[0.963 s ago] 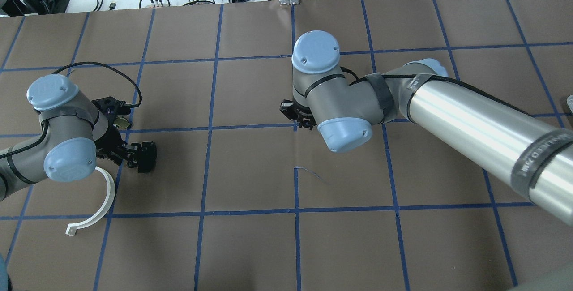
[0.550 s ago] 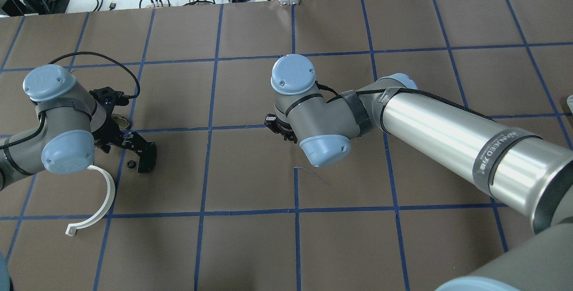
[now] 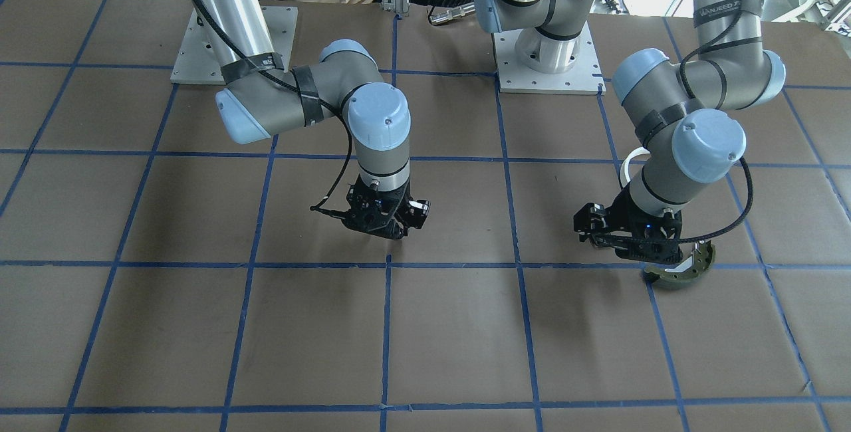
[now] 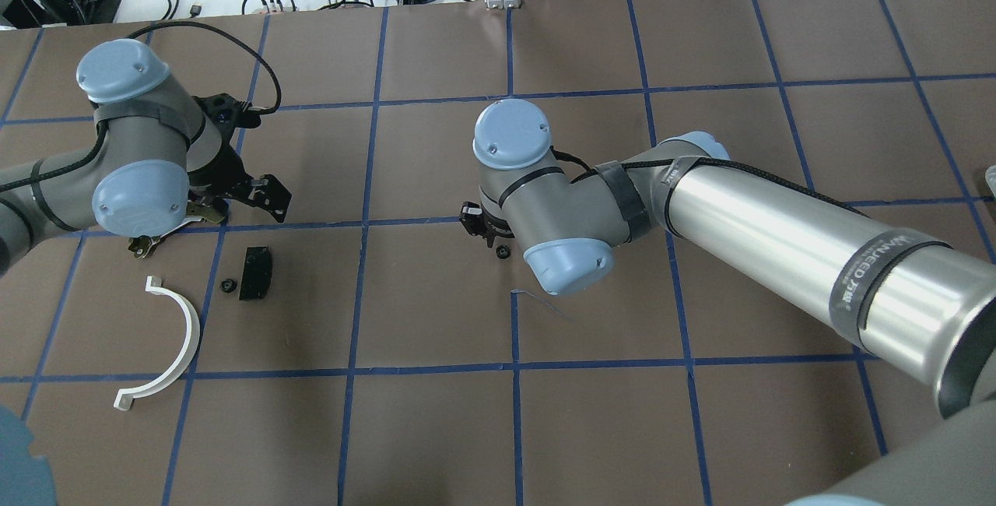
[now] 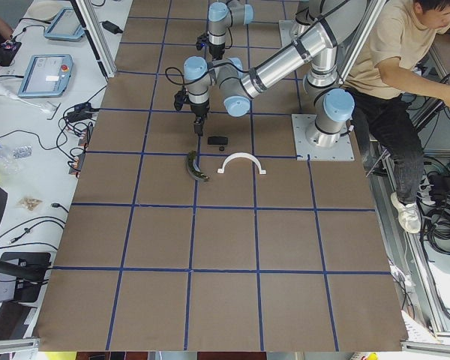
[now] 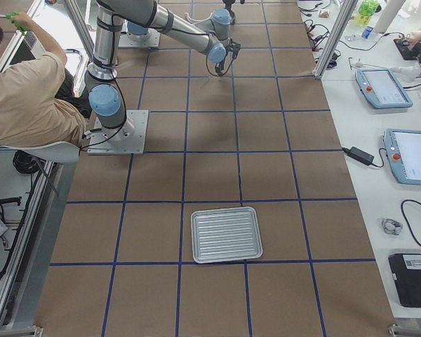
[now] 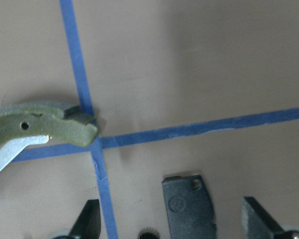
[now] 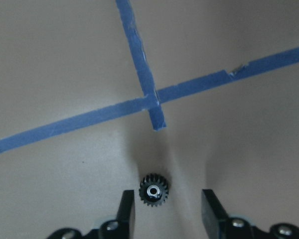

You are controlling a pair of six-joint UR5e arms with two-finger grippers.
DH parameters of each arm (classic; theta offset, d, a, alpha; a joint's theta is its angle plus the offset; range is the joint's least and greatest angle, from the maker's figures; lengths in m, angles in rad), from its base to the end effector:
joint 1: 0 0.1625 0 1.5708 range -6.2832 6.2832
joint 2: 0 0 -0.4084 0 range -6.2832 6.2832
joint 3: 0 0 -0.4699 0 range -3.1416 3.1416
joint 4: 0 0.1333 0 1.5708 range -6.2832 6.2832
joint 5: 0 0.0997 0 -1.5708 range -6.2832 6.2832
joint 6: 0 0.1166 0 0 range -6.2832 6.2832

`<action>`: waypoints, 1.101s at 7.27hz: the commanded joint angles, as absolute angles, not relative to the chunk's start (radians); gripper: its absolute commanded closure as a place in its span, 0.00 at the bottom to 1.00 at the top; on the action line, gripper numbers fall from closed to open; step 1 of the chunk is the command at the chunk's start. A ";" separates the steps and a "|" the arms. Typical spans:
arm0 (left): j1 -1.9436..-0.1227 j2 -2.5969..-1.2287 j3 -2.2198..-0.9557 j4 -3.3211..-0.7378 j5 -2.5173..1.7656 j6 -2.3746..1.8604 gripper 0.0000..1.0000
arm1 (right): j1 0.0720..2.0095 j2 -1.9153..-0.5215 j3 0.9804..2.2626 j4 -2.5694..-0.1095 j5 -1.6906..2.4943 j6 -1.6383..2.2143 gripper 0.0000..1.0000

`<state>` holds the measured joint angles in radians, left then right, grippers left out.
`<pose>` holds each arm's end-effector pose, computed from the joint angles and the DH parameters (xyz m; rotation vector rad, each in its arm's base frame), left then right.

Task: Place bearing gear from tray to pile

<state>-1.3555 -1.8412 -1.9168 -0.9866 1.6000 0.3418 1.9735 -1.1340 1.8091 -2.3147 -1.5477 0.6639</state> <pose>-0.0012 -0.6026 0.1647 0.1981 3.1155 0.0609 0.3787 -0.5420 0.1294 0.4007 3.0598 -0.0733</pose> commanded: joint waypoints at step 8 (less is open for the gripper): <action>-1.962 -2.080 -1.781 -0.859 1.566 -0.383 0.00 | 1.580 -1.609 1.586 -1.607 -1.543 -0.078 0.00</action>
